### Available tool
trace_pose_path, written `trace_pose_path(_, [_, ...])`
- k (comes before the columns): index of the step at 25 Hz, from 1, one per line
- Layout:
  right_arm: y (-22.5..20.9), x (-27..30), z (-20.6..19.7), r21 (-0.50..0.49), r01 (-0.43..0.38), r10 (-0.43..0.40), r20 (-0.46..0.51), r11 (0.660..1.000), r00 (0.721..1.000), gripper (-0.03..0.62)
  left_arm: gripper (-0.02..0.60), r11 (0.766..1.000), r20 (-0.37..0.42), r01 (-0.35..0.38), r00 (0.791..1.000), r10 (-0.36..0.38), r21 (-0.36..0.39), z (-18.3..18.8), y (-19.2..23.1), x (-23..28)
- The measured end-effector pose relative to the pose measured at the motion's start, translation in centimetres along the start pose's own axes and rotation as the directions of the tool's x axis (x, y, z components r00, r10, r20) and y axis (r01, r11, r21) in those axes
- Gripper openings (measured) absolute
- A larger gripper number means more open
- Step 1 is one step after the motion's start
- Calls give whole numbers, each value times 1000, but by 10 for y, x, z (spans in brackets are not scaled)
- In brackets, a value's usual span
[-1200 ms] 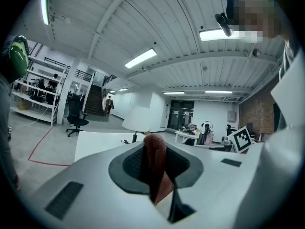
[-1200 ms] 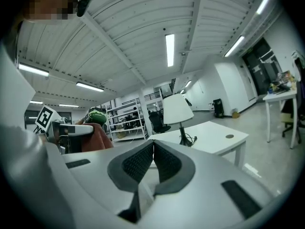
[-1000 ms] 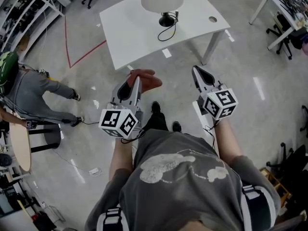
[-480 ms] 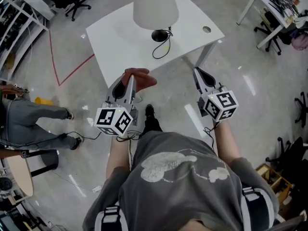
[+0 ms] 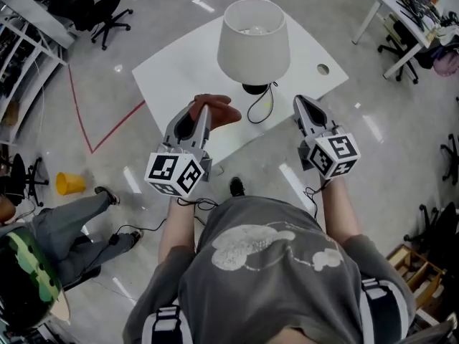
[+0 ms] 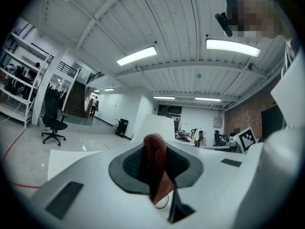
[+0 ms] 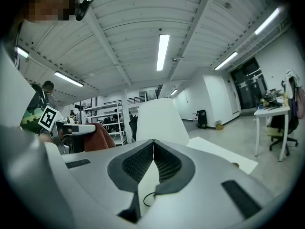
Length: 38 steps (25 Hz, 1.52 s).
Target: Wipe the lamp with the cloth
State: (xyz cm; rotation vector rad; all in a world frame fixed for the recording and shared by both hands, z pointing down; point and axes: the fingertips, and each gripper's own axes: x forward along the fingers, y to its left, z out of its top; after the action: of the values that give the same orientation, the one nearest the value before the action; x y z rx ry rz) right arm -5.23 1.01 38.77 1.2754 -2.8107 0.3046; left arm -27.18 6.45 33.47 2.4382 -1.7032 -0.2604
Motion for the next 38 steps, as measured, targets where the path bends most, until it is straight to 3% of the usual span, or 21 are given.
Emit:
trace_pose_path(6, [16, 79, 33, 10, 87, -87, 12, 996, 996, 5, 71, 997, 12, 72, 997, -72, 15, 60, 86, 45])
trace_pose_path(9, [20, 95, 35, 9, 133, -133, 14, 991, 991, 5, 71, 993, 15, 111, 994, -111, 30, 74, 110, 59])
trace_pose_path(15, [-10, 80, 27, 4, 189, -189, 14, 982, 982, 5, 71, 986, 12, 155, 988, -155, 55, 66, 95, 91])
trace_pose_path(23, [-48, 91, 29, -2, 199, -199, -13, 980, 980, 5, 71, 990, 2, 130, 992, -130, 54, 65, 105, 129])
trace_pose_path(33, [-84, 119, 53, -3, 190, -190, 3, 982, 982, 5, 71, 986, 78, 111, 990, -121, 124, 117, 117, 199])
trace_pose_path(38, [-95, 129, 53, 2, 180, -180, -3, 984, 984, 5, 71, 979, 102, 147, 981, -162, 142, 134, 110, 237])
